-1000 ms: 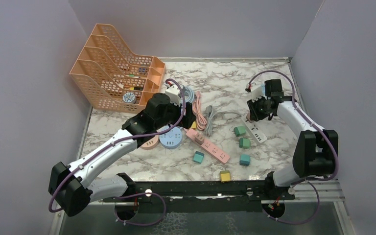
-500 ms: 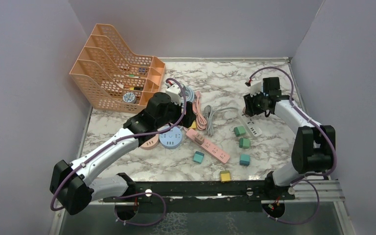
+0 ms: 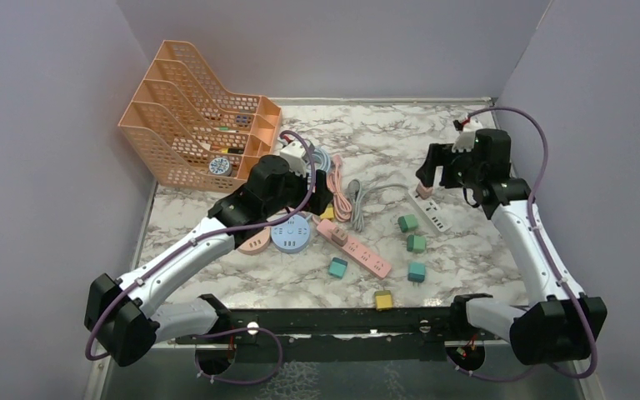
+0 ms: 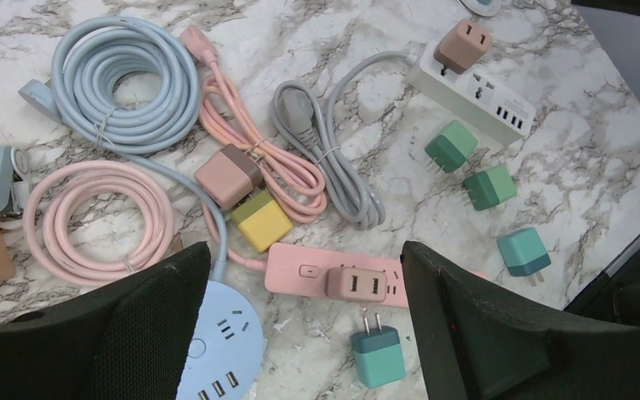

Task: Insert the plug

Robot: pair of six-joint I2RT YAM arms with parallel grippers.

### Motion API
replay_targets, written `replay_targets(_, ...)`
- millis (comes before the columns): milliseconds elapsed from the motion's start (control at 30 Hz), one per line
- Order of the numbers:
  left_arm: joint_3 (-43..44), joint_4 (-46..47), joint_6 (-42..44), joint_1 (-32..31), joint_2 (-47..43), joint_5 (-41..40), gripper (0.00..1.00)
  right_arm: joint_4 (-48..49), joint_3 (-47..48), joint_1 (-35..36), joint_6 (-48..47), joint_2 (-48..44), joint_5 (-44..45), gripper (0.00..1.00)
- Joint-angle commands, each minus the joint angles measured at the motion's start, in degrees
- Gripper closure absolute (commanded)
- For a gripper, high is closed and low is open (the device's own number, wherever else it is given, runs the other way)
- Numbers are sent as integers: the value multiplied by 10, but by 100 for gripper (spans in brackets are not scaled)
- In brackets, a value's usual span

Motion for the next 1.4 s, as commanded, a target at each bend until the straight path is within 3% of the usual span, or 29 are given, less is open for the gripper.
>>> replay_targets(0, 7, 8, -5, 3, -20, -9, 13, -105, -4, 2, 117, 17, -16, 20)
replay_targets(300, -16, 19, -28, 3, -31, -1, 13, -98, -115, 19, 142, 27, 0, 7)
replay_targets(533, -20, 27, -38, 3, -29, 3, 11, -63, -122, 70, 192, 112, 64, 27)
replay_targets(867, -19, 20, -38, 3, -32, 7, 11, -50, -74, 119, 205, 220, 156, 42)
replay_targets(1367, -20, 22, -50, 3, -29, 8, 11, -10, -55, 133, 143, 243, 125, 66)
